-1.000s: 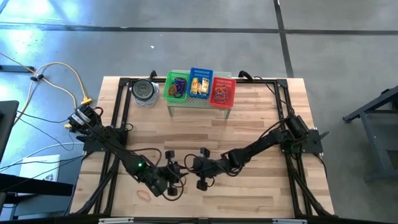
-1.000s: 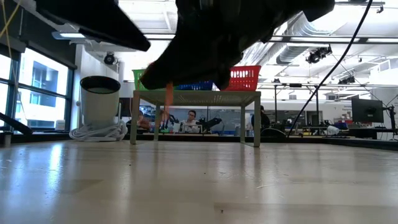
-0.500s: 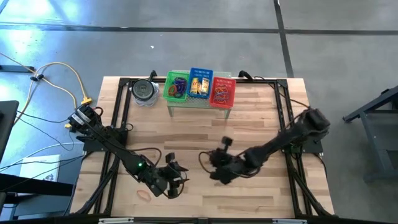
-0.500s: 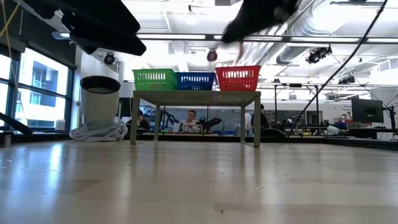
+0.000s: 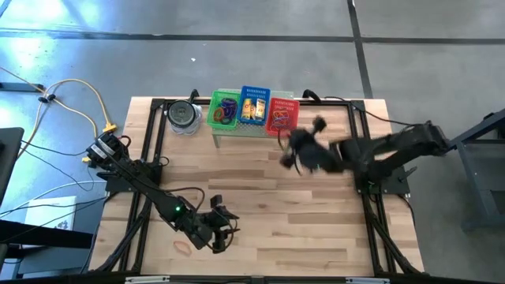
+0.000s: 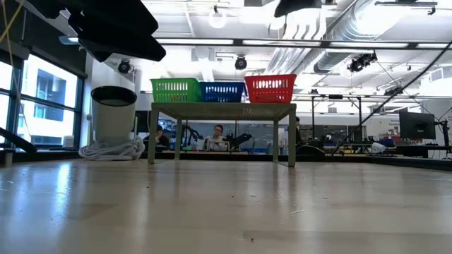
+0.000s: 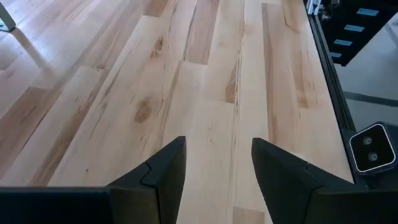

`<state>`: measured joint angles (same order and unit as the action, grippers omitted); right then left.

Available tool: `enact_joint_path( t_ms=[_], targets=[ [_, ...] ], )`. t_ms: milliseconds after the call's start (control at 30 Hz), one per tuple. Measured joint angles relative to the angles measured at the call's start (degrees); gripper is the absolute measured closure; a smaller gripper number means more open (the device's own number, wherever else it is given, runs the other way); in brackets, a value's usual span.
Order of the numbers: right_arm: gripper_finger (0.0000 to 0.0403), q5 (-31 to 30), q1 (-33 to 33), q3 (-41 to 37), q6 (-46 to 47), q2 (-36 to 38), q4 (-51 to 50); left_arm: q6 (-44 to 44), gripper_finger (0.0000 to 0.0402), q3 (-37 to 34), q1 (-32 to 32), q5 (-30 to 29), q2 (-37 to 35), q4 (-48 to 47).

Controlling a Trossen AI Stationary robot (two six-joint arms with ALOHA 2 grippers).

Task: Pick & Place Office Desk Supplies
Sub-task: Put the orange rubber band into the red bin on the shelf

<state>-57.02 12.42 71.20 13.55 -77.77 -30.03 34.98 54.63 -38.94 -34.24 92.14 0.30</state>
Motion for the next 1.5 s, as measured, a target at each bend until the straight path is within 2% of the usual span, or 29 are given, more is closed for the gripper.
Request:
enact_joint_path(
  t_ms=[133,233,333,433,533,667,867,1033,1200,1367,1500],
  targets=[
    [0.04,12.9,-12.7,0.0,1.2,-0.1,0.0,0.0,0.0224,0.0,0.0,0.0,0.0,0.0],
    [0.04,21.6,-19.6,0.0,3.3,-2.8,2.2,0.0,0.0224,0.0,-0.2,0.0,0.0,0.0],
    [0.04,26.0,-24.2,0.0,4.7,-5.2,3.2,0.0,0.0224,0.0,-0.3,0.0,0.0,-0.1],
    [0.0395,25.2,-26.8,0.0,6.0,-6.9,4.1,0.0,0.0224,0.0,-0.3,0.0,0.0,-0.3],
    [0.0372,25.5,-28.4,0.0,6.4,-7.8,4.1,0.0,0.0224,0.0,-0.3,0.0,0.0,-0.4],
    [0.0312,25.6,-28.0,0.0,7.2,-8.0,4.8,0.0,0.0224,0.0,-0.8,0.0,0.0,-0.6],
    [0.0212,21.4,-26.0,0.0,7.9,-8.0,7.7,0.8,0.0224,0.0,-1.1,0.0,0.0,-0.7],
    [0.0157,21.5,-24.5,0.0,4.3,-8.0,7.5,0.9,0.0224,0.0,-1.0,-0.1,0.0,-0.7],
    [0.0131,21.3,-24.1,0.0,4.7,-8.0,7.3,1.1,0.0224,0.0,-1.0,-0.1,0.0,-0.7],
    [0.0125,20.9,-24.1,0.0,4.6,-8.0,6.8,1.1,0.0224,0.0,-1.0,0.0,0.0,-0.7],
    [0.0127,18.6,-23.8,0.0,4.6,-6.5,6.7,1.7,0.0224,0.0,-1.0,6.2,0.0,-1.0]
  ],
)
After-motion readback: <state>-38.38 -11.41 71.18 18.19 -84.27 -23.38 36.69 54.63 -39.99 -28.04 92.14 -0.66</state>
